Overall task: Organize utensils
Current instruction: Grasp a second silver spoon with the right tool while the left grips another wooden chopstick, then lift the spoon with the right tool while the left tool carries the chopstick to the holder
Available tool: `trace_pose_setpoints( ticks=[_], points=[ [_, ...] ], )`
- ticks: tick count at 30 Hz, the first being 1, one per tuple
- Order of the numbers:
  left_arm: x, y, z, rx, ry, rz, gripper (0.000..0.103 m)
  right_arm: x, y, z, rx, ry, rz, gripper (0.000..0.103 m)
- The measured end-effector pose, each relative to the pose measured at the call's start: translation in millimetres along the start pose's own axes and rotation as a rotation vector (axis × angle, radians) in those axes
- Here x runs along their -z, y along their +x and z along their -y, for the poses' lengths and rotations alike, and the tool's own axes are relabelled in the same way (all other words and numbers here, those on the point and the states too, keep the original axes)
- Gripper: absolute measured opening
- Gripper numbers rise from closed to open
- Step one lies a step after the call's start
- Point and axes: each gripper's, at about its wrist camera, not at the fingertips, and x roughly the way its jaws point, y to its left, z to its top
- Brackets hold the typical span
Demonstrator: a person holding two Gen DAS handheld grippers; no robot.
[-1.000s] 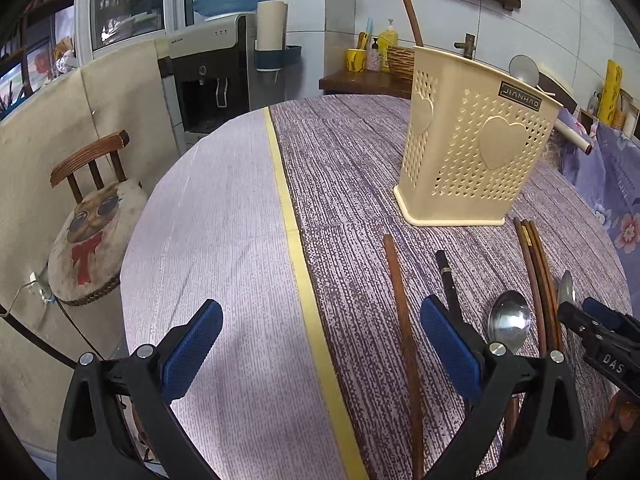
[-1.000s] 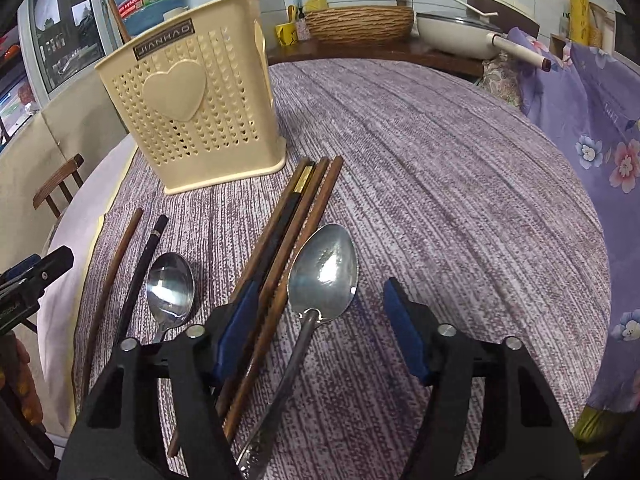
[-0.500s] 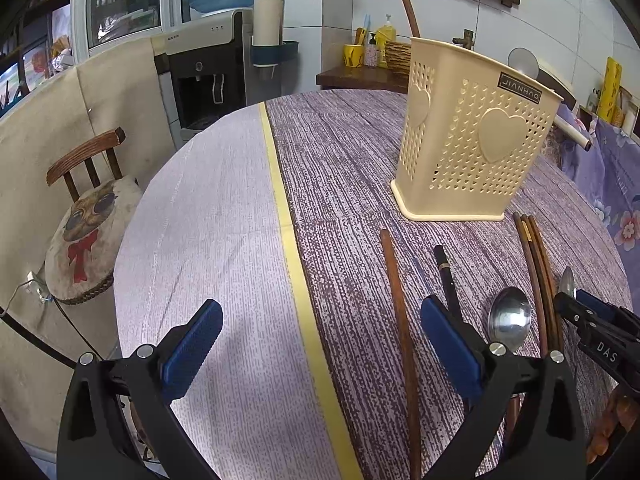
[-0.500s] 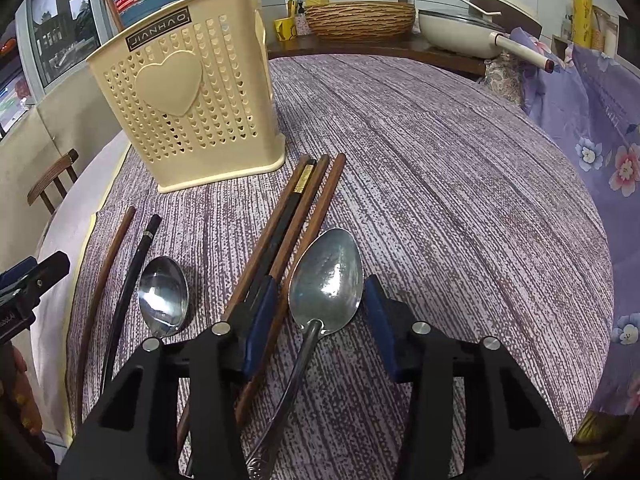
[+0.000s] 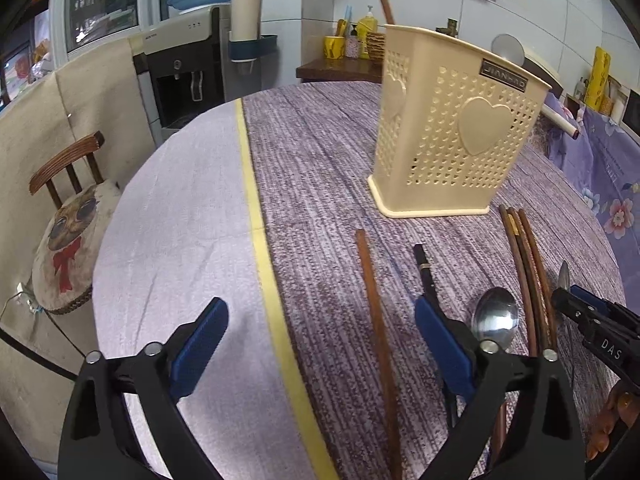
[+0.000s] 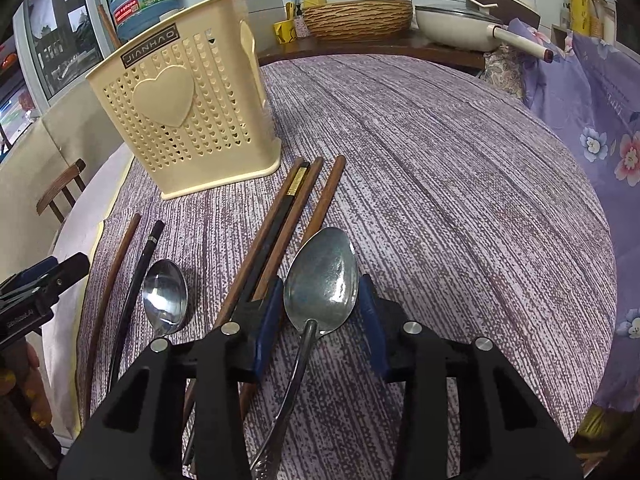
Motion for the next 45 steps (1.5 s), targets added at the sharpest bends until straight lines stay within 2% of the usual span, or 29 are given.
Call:
trace_pose_setpoints(
  ticks=[4,6,9,12,22,26,40,45],
  points=[
    [-4,9,14,0.006,0.046,-0.028,0.069,-2,-3,2,-0.002,0.002,0.009,0.040],
    [-5,14,21,0.002,0.062,-0.044,0.056,-3,-4,3,-0.004,0.001,0.011,0.040],
    [-6,23,26,0.006,0.065,-0.077,0.043,-4,-5,5,-0.006,0.005,0.013,0.040],
    [-5,31,24,0.024,0.042,-0.106,0.037,-4,-6,6,-0.009,0.006,0.015,0.040],
    [-12,40,26,-0.003,0.044,-0.110,0.022,-4,-7,7,-0.007,0.006,0.021,0.040],
    [-17,45,27,-0.019,0.043,-0.101,0.010,-4,-7,8,-0.008,0.007,0.020,0.040],
    [-20,46,26,0.003,0.001,-0.093,0.008,-2,-5,6,-0.010,0.001,0.022,0.040],
    [-22,47,22,0.043,-0.032,-0.095,0.008,-4,-10,8,-0.022,0.000,0.041,0.040]
  ],
)
